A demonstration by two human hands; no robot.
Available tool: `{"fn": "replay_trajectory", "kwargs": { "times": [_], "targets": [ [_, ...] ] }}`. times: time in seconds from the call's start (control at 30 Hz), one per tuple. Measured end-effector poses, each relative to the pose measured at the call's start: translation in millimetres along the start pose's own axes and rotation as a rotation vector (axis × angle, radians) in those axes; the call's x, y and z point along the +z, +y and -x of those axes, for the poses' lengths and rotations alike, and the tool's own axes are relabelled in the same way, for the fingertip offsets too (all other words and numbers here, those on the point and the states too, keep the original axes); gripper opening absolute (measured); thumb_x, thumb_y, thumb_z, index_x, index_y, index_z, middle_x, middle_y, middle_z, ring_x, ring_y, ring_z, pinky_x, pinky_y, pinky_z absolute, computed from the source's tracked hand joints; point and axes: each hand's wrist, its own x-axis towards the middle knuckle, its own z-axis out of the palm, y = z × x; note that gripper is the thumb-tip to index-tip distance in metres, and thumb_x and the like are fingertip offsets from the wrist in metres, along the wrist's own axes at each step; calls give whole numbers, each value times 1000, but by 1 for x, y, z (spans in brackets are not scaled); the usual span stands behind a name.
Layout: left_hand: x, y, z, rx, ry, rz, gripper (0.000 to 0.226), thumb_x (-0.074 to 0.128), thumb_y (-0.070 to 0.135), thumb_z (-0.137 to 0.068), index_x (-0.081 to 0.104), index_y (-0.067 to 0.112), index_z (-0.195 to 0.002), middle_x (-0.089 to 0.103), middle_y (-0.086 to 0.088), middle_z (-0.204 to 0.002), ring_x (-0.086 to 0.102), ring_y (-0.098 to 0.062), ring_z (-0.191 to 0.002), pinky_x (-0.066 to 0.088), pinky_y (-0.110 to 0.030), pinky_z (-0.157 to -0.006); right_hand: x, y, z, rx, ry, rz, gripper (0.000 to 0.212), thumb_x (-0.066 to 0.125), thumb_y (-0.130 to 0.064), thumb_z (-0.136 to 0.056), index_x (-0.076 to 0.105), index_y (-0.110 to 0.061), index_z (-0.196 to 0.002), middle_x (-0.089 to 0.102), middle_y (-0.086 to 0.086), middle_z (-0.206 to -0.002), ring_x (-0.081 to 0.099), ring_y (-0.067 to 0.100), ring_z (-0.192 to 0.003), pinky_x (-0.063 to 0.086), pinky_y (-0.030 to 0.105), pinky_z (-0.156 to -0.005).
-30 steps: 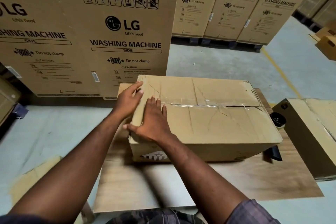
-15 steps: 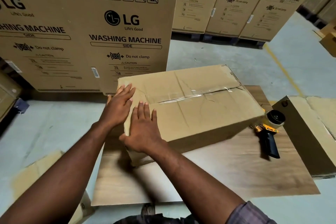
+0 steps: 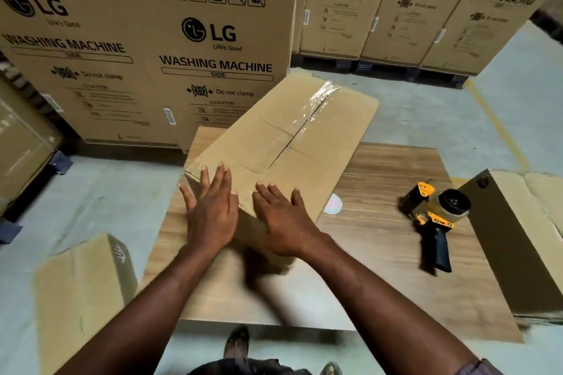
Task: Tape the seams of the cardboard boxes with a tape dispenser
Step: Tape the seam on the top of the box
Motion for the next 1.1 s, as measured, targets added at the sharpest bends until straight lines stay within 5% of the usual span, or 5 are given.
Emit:
{"fn": "replay_trajectory", "kwargs": {
  "times": [0.4, 0.6, 0.83, 1.1],
  "targets": [
    [46, 177, 84, 3, -45, -81, 55, 28, 49, -94, 50, 38, -143, 40, 0, -157, 39, -26, -140, 19, -59, -112, 34, 144, 128, 139, 344, -144, 84, 60, -4, -76, 37, -25, -155, 26, -16, -166, 9, 14, -157, 0, 60, -124],
    [54, 195, 109, 51, -23, -191, 56, 41, 66, -91, 44, 50, -144, 37, -1, -158, 37, -24, -137, 21, -51, -105, 54, 187, 145, 2, 469, -71, 64, 51, -58, -96, 45, -26, -151, 34, -16, -163, 20, 17, -155, 9, 58, -123],
    [55, 199, 115, 34, 12, -201, 59, 65, 58, -86, 47, 51, -141, 39, 3, -157, 39, -22, -136, 25, -50, -102, 64, 193, 147, -18, 583, -56, 55, 69, -42, -90, 57, -24, -140, 49, -11, -154, 36, 21, -149, 24, 59, -120],
    [58, 193, 115, 65, 85, -153, 62, 71, 57, -80, 50, 47, -138, 42, 5, -154, 41, -22, -132, 25, -49, -101, 77, 173, 151, 128, 697, -136, 52, 70, -43, -91, 57, -28, -139, 48, -16, -153, 34, 17, -150, 19, 52, -120]
  ]
}}
